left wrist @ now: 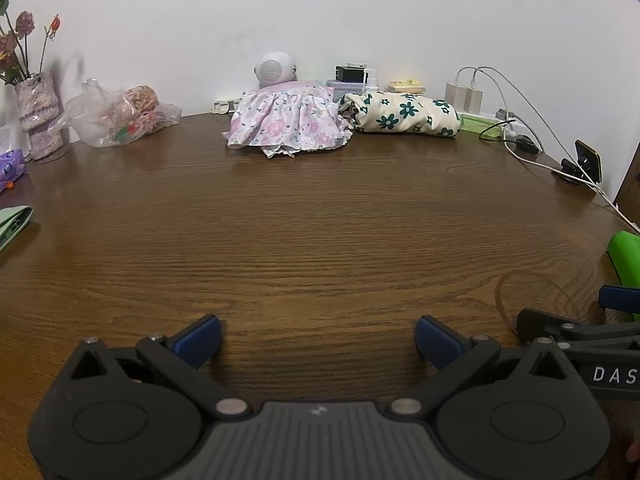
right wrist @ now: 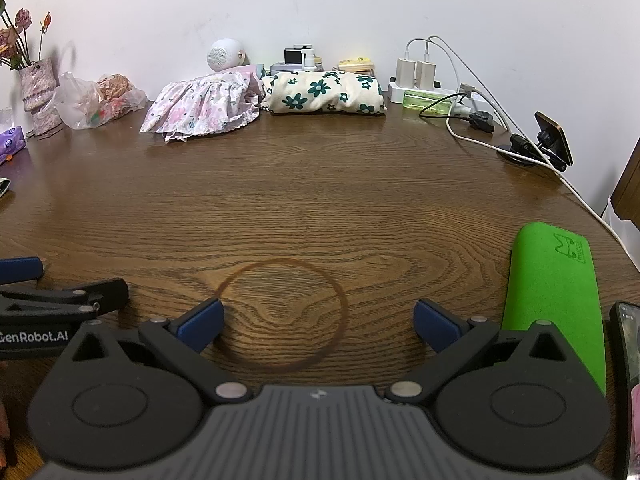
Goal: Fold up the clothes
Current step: 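Reach both grippers to the pink floral dress and close on it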
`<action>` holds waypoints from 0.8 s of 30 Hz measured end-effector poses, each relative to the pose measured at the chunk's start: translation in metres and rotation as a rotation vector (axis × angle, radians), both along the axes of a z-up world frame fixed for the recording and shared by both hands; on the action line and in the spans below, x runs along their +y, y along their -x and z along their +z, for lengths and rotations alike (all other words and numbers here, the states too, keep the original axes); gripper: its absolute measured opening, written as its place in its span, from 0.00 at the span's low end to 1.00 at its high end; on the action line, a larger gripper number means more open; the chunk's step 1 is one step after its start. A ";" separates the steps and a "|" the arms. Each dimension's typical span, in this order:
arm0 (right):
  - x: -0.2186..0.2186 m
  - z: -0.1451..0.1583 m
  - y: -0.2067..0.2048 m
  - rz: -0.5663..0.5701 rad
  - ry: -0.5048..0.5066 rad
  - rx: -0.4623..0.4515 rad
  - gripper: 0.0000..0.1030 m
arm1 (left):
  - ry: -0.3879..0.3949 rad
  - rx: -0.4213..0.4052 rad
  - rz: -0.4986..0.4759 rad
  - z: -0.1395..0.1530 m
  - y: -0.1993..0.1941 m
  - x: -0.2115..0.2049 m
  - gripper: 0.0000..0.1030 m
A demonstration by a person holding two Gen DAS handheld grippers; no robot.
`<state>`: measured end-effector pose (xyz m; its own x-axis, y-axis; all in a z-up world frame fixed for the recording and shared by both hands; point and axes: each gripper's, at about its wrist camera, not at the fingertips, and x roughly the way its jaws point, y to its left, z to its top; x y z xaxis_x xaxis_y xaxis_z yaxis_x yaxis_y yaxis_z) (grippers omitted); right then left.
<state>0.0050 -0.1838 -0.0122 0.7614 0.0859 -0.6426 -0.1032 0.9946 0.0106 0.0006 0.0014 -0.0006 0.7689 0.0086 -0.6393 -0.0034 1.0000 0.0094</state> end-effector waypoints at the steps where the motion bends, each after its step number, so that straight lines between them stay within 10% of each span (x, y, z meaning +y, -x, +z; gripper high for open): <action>1: 0.000 0.000 0.000 0.002 0.000 0.002 1.00 | 0.003 0.003 -0.008 0.001 -0.001 0.002 1.00; 5: 0.004 0.017 -0.011 0.057 -0.052 0.073 1.00 | 0.107 -0.006 -0.105 0.018 -0.024 0.029 0.96; 11: 0.039 0.085 -0.087 0.125 -0.186 -0.126 1.00 | 0.121 -0.136 -0.111 0.054 -0.139 0.088 1.00; 19: 0.093 0.042 -0.245 -0.006 -0.219 0.030 0.93 | 0.424 0.008 0.054 0.025 -0.260 0.139 0.88; 24: 0.106 0.021 -0.269 0.040 -0.260 0.041 0.77 | 0.456 0.038 -0.008 0.010 -0.272 0.141 0.35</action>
